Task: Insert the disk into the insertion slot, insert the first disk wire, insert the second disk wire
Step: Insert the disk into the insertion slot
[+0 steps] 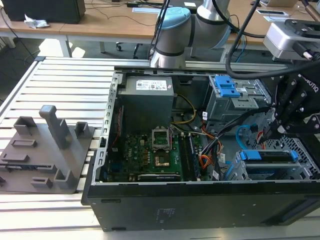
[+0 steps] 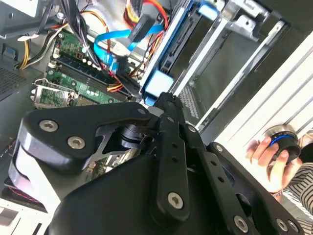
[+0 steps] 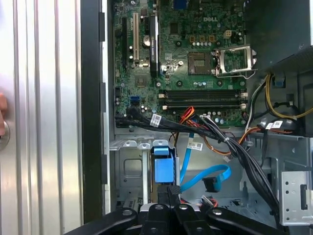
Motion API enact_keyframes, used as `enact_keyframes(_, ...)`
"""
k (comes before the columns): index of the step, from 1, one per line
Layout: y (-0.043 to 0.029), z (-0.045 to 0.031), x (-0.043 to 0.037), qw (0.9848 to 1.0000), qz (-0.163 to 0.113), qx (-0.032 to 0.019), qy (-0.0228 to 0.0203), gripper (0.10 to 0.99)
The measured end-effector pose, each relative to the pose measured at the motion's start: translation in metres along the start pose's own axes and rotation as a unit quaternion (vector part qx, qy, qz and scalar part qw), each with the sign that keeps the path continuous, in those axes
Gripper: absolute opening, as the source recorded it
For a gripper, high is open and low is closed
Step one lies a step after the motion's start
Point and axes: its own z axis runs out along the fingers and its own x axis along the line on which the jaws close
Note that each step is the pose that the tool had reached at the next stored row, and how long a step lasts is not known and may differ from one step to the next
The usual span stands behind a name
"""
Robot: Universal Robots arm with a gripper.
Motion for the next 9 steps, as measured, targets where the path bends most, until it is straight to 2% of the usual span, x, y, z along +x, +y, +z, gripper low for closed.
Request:
enact_keyframes(6,-0.0155,0.0002,-0.0006,1.0,0.0,-0.0028,0.0001,0.106)
enact_keyframes(9,-0.0165,0.0035,-0.0006,1.0,0.0,-0.0028,0.0001,0.106)
